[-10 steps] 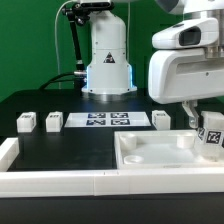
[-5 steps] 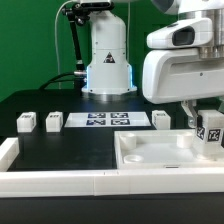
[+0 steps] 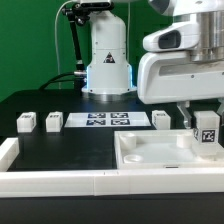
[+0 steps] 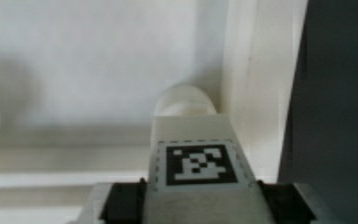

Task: Assemble square table

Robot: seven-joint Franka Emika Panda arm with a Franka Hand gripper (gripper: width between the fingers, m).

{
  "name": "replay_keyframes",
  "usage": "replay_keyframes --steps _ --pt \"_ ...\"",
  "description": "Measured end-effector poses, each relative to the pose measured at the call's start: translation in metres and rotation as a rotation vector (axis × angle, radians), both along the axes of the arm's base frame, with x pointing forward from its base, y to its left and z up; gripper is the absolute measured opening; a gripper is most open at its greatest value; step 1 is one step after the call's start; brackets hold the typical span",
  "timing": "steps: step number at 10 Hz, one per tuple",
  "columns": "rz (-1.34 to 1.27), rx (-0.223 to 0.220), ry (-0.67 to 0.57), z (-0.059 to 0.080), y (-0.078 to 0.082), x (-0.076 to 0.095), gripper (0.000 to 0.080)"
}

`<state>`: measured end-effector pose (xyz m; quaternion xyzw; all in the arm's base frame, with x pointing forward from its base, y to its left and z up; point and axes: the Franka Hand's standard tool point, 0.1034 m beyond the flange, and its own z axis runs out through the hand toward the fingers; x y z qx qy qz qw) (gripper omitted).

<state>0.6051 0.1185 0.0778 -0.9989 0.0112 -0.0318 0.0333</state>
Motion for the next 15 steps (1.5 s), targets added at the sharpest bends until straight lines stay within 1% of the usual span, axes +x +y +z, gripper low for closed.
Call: replay_keyframes --steps 1,3,6,10,13,14,15 --pt "-0.145 0.019 0.014 -0.001 0.001 -0.002 0.0297" --pt "-0.382 0.044 0.037 -0.003 0.005 -0.005 0.0297" --pt "-0.679 0.061 0.069 -0.004 0.013 -0.007 0.0297" --pt "-0.872 0.067 0.105 -0.001 0.015 -0.006 0.0297" --pt "-0.901 0.069 0.107 -0.001 0.016 -0.006 0.0297" --pt "-0.865 0.067 0.104 -0.001 0.016 -0.007 0.0487" --pt "-0.82 0.059 0.109 -0.002 0.018 -0.009 0.0609"
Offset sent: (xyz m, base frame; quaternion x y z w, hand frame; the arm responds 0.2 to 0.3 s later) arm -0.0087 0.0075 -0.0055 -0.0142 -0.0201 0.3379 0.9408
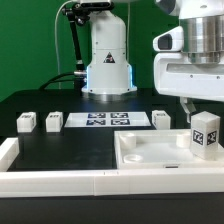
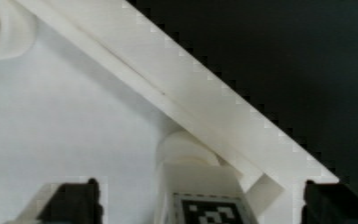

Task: Assemble square table

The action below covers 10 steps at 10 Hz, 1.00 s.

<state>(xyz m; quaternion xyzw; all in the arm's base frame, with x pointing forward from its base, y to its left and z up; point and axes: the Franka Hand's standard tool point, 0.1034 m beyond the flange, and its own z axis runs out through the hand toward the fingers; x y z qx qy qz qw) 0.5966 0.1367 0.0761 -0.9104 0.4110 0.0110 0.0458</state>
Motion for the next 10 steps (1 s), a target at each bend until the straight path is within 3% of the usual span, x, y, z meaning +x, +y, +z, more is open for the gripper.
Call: replay_keyframes --steps 3,7,8,10 --pt "0.366 -0.001 0.016 0.005 -0.004 0.002 0.0647" --pt "0.658 -0.005 -0.015 0.004 -0.005 0.002 0.0648" --pt "0.873 -0.035 -0.04 0.004 -0.011 0.006 0.0648" --pt "1.047 -0.05 -0.051 0.006 -0.01 0.008 0.0648"
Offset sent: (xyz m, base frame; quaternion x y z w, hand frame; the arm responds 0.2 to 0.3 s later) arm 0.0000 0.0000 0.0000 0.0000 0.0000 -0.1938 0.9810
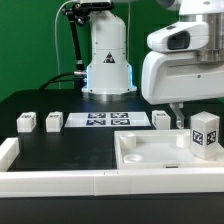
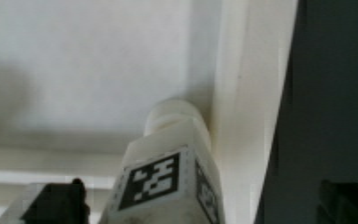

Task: Assemble square table

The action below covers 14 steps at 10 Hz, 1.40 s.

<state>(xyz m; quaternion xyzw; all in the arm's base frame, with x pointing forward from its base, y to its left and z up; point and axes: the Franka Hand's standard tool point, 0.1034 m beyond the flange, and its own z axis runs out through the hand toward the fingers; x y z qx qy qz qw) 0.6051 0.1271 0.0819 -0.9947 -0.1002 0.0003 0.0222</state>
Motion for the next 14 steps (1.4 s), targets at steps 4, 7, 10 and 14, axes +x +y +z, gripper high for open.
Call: replay_keyframes --steps 4,7,10,14 --pt "0.291 -0.011 -0.02 0.002 0.003 0.003 0.0648" --pt "0.424 -0.014 -0.048 0.002 -0.008 0.008 0.0648" --pt "0.415 -0.014 -0.047 0.002 -0.008 0.008 0.0343" --pt "0.373 -0.012 -0.046 0.002 -0.008 0.008 0.0291"
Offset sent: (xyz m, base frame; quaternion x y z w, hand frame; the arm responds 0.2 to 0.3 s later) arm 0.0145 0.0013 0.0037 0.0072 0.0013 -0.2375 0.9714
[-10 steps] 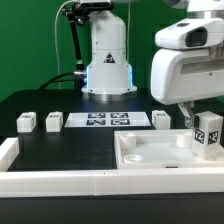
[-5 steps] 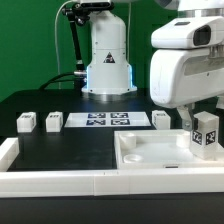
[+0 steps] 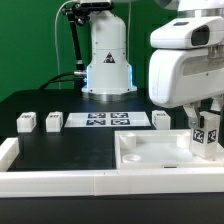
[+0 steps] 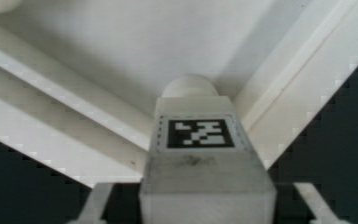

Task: Assemble square table

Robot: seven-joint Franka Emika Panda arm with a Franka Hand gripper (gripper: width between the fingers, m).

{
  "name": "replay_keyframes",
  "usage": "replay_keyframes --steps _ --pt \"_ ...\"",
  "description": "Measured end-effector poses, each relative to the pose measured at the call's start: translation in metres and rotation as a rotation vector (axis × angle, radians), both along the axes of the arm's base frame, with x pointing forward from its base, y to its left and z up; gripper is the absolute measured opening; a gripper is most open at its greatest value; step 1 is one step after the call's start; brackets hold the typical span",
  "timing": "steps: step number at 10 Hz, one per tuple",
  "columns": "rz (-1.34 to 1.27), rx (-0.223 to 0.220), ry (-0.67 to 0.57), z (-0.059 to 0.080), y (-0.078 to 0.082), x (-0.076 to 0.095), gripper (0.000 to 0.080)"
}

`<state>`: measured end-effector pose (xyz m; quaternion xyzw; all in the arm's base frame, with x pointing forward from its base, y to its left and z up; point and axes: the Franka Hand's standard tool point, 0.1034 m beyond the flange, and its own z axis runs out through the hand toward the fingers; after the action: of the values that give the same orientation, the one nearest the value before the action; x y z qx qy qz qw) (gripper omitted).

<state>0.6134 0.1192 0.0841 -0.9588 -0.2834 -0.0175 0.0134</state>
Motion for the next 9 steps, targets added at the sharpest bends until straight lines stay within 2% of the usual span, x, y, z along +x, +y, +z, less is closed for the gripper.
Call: replay_keyframes --steps 2,9 --pt "-0.142 0.004 0.005 0.0 0.0003 -0.0001 0.0291" --pt "-0.919 0.052 0.026 -0.002 -0.0009 -0.0025 0.0291"
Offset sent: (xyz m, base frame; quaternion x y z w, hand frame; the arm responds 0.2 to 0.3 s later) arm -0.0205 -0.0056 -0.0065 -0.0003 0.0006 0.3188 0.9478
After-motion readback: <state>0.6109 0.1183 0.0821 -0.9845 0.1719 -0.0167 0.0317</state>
